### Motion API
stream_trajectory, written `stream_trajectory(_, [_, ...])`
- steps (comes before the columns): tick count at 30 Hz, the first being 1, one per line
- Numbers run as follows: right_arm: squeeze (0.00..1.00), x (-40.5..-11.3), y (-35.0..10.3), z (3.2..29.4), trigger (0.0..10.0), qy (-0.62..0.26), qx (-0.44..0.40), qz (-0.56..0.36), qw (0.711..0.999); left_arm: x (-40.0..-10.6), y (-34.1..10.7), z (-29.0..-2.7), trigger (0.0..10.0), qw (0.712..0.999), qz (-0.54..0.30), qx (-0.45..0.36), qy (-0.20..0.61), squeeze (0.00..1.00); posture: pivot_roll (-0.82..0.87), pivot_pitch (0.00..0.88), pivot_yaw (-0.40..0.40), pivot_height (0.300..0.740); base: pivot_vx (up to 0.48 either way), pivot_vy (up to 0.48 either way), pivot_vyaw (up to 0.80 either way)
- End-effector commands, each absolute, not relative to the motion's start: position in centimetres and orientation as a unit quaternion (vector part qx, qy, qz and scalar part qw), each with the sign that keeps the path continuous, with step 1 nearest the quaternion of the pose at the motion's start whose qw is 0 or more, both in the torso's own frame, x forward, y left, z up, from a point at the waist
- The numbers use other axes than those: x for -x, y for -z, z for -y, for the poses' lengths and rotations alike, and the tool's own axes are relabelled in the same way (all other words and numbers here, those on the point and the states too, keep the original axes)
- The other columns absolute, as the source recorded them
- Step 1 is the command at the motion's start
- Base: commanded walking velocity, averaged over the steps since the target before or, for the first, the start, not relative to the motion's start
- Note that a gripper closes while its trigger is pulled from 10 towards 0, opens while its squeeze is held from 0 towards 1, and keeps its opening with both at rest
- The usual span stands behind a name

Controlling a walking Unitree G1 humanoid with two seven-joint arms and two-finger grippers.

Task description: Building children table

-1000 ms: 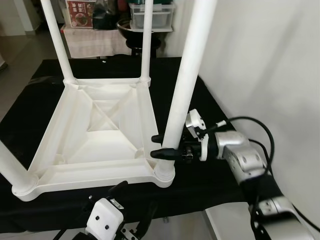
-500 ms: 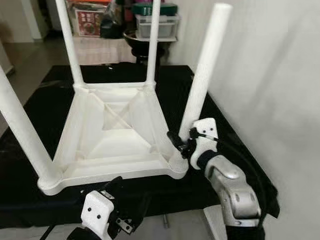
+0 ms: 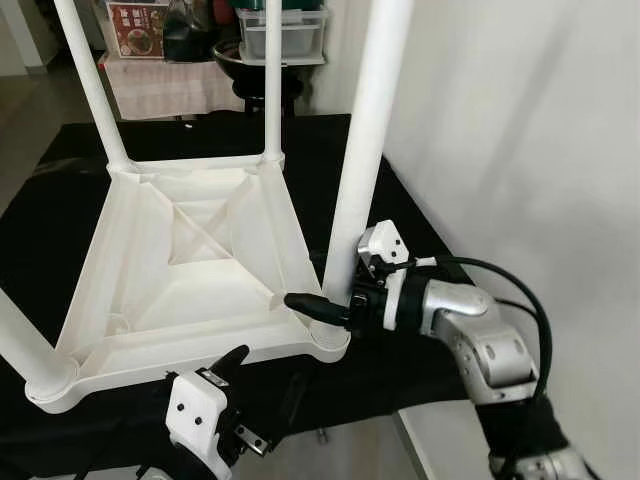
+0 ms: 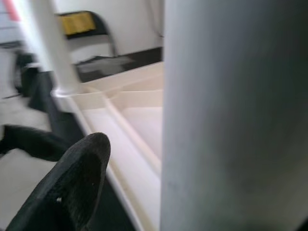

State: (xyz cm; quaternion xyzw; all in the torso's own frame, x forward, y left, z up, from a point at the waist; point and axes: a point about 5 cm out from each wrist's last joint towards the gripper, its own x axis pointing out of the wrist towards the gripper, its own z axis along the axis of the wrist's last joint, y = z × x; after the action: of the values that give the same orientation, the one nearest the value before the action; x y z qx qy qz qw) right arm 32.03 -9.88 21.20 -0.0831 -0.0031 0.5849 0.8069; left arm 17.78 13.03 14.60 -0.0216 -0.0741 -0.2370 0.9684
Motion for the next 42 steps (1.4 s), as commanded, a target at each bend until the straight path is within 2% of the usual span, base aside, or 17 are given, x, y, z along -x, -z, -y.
stream_trajectory(1, [0.00, -32.3, -21.3, 9.1, 10.0, -0.644, 0.083, 0.001, 0.761, -17.6, -14.2, -12.9, 10.0, 0.968, 0.063, 0.031, 0.239, 0.00, 0.04, 0.122, -0.086, 0.740, 0.000, 0.000, 0.00])
stream_trajectory(7, [0.00, -32.8, -21.2, 8.7, 10.0, -0.672, 0.075, 0.000, 0.736, -17.4, -14.2, -12.9, 10.0, 0.968, 0.060, 0.032, 0.241, 0.00, 0.05, 0.133, -0.082, 0.740, 0.000, 0.000, 0.00])
stream_trajectory(8, [0.00, -32.8, -21.1, 8.7, 4.8, -0.682, 0.073, -0.005, 0.728, -17.4, -14.3, -12.9, 10.0, 0.968, 0.060, 0.032, 0.241, 0.00, 0.06, 0.135, -0.083, 0.740, 0.000, 0.000, 0.00])
stream_trajectory(9, [0.00, -32.9, -20.9, 8.7, 4.8, -0.687, 0.072, -0.006, 0.723, -17.3, -14.3, -12.9, 10.0, 0.968, 0.059, 0.032, 0.242, 0.00, 0.06, 0.136, -0.082, 0.740, 0.000, 0.000, 0.00])
stream_trajectory(10, [0.00, -32.9, -20.9, 8.8, 0.0, -0.694, 0.066, -0.008, 0.717, -17.3, -14.3, -12.9, 10.0, 0.968, 0.059, 0.032, 0.242, 0.00, 0.06, 0.141, -0.081, 0.740, 0.000, 0.000, 0.00])
stream_trajectory(13, [0.00, -33.0, -20.8, 9.1, 0.0, -0.701, 0.060, -0.004, 0.711, -17.2, -14.3, -12.9, 10.0, 0.968, 0.058, 0.033, 0.243, 0.00, 0.05, 0.144, -0.082, 0.740, 0.000, 0.000, 0.00])
stream_trajectory(17, [0.00, -33.3, -20.9, 9.5, 0.0, -0.689, 0.065, 0.004, 0.722, -17.2, -14.3, -12.9, 10.0, 0.967, 0.057, 0.034, 0.245, 0.00, 0.05, 0.144, -0.082, 0.740, 0.000, 0.000, 0.00])
stream_trajectory(19, [0.00, -33.1, -20.8, 10.3, 0.0, -0.662, 0.061, 0.008, 0.747, -17.3, -14.3, -12.9, 10.0, 0.967, 0.057, 0.035, 0.246, 0.00, 0.04, 0.141, -0.082, 0.740, 0.000, 0.000, 0.00])
stream_trajectory(22, [0.00, -33.1, -20.8, 10.3, 0.0, -0.662, 0.061, 0.008, 0.747, -17.3, -14.3, -12.9, 10.0, 0.967, 0.057, 0.035, 0.246, 0.00, 0.04, 0.141, -0.082, 0.740, 0.000, 0.000, 0.00])
stream_trajectory(24, [0.00, -32.4, -20.0, 10.9, 0.0, -0.567, 0.046, 0.008, 0.823, -17.4, -14.3, -12.9, 10.0, 0.967, 0.058, 0.036, 0.247, 0.00, 0.03, 0.142, -0.094, 0.740, 0.000, 0.000, 0.00])
stream_trajectory(25, [0.00, -32.1, -19.0, 10.6, 0.0, -0.454, 0.032, 0.007, 0.890, -17.5, -14.3, -13.0, 10.0, 0.967, 0.059, 0.036, 0.246, 0.00, 0.02, 0.144, -0.094, 0.740, 0.000, 0.000, 0.00])
stream_trajectory(26, [0.00, -32.1, -19.0, 10.6, 0.0, -0.454, 0.032, 0.007, 0.890, -17.5, -14.3, -13.0, 10.0, 0.967, 0.059, 0.036, 0.246, 0.00, 0.02, 0.144, -0.094, 0.740, 0.000, 0.000, 0.00])
stream_trajectory(28, [0.00, -31.2, -17.2, 11.4, 0.0, -0.231, 0.025, -0.023, 0.972, -17.6, -14.3, -13.1, 10.0, 0.967, 0.060, 0.036, 0.245, 0.00, 0.01, 0.144, -0.090, 0.740, 0.000, 0.000, 0.00])
stream_trajectory(33, [0.00, -28.2, -15.3, 9.0, 0.0, -0.198, 0.026, -0.045, 0.979, -17.9, -14.2, -13.2, 10.0, 0.967, 0.060, 0.035, 0.245, 0.00, 0.01, 0.126, -0.073, 0.740, 0.000, 0.000, 0.00])
stream_trajectory(40, [0.00, -29.4, -15.7, 8.5, 0.0, -0.237, 0.032, -0.036, 0.970, -18.2, -14.2, -13.2, 10.0, 0.967, 0.062, 0.035, 0.244, 0.00, 0.01, 0.118, -0.085, 0.740, 0.000, 0.000, 0.00])
stream_trajectory(41, [0.00, -29.6, -16.0, 8.1, 10.0, -0.261, 0.033, -0.037, 0.964, -18.2, -14.2, -13.2, 10.0, 0.968, 0.063, 0.036, 0.241, 0.00, 0.01, 0.117, -0.084, 0.740, 0.000, 0.000, 0.00])
stream_trajectory(42, [0.00, -29.6, -16.0, 8.1, 10.0, -0.261, 0.033, -0.037, 0.964, -18.2, -14.2, -13.2, 10.0, 0.968, 0.063, 0.036, 0.241, 0.00, 0.01, 0.117, -0.084, 0.740, 0.000, 0.000, 0.00])
